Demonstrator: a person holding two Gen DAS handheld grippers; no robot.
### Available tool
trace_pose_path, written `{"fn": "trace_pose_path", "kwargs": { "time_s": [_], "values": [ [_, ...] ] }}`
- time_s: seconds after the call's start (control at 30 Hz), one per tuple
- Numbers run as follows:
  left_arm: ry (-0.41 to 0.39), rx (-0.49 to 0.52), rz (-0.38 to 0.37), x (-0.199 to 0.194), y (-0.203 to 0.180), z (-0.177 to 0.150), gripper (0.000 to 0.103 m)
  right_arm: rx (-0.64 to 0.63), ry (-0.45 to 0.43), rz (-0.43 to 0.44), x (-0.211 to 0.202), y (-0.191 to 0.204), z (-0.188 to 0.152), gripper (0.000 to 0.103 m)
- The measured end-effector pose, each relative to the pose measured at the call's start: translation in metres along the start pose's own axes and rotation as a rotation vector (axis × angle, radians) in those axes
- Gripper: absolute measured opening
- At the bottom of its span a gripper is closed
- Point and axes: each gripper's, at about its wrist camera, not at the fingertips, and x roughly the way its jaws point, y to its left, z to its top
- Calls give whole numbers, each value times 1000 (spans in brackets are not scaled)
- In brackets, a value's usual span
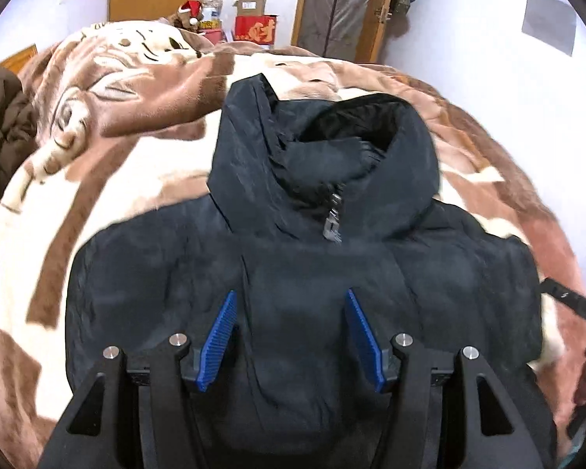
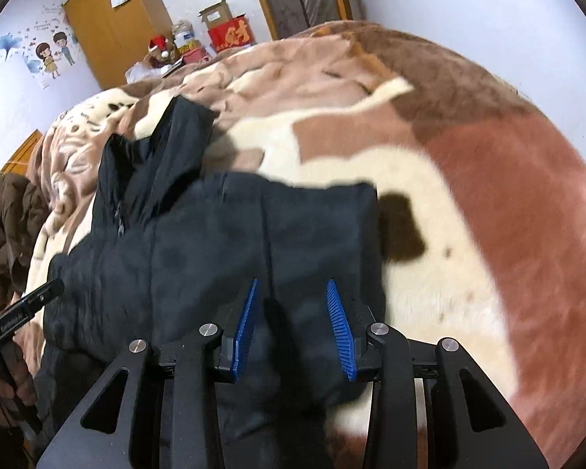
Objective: Fold large clothes
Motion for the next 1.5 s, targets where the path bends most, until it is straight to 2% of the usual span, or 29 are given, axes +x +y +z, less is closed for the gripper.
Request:
{"fn": "trace_pose_path", "kwargs": {
  "time_s": [0.1, 0.17, 0.27, 0.43, 0.57, 0.63, 0.73, 0.8, 0.83, 0.9, 1.03, 1.2, 1.33, 1.5],
  "values": [
    [51, -1, 37, 35, 3, 3, 60, -19, 24, -47, 27, -1, 11, 38],
    [55, 15, 51, 52, 4, 0, 60, -26, 49, -75, 49, -6, 14, 38],
    [36, 45, 64, 64, 0, -8, 61, -43, 81, -97, 72, -12, 9, 38],
    [43, 46, 69, 74, -1, -10, 61, -63, 98, -114, 84, -12, 3, 37],
    [68, 40, 52, 53, 2, 4, 58, -49, 77, -126, 53, -6, 15, 38],
    [31, 33, 14, 25, 7, 5, 58, -31, 30, -64, 22, -2, 13, 38],
    [-28, 39, -30, -9, 15, -9, 58, -30, -8, -18, -11, 7, -3, 38],
    [-15, 52, -25, -8, 15, -19, 58, -39, -4, 3, -16, 14, -17, 38],
    [14, 67, 2, 2, 15, -25, 58, -50, 14, -1, -10, 18, -23, 38],
    [62, 55, 10, 21, 18, -31, 58, -60, 85, -26, 15, 22, -34, 38],
    [59, 46, 14, 31, 17, -33, 60, -85, 113, -49, 38, 26, -39, 38],
    [63, 40, 7, 30, 16, -36, 60, -89, 120, -54, 41, 27, -39, 38],
    [68, 37, 13, 9, 18, -32, 58, -65, 101, -61, 15, 28, -38, 38],
    [33, 40, 3, -45, 17, -44, 58, -32, 19, -30, -48, 35, -47, 38]
  ]
}}
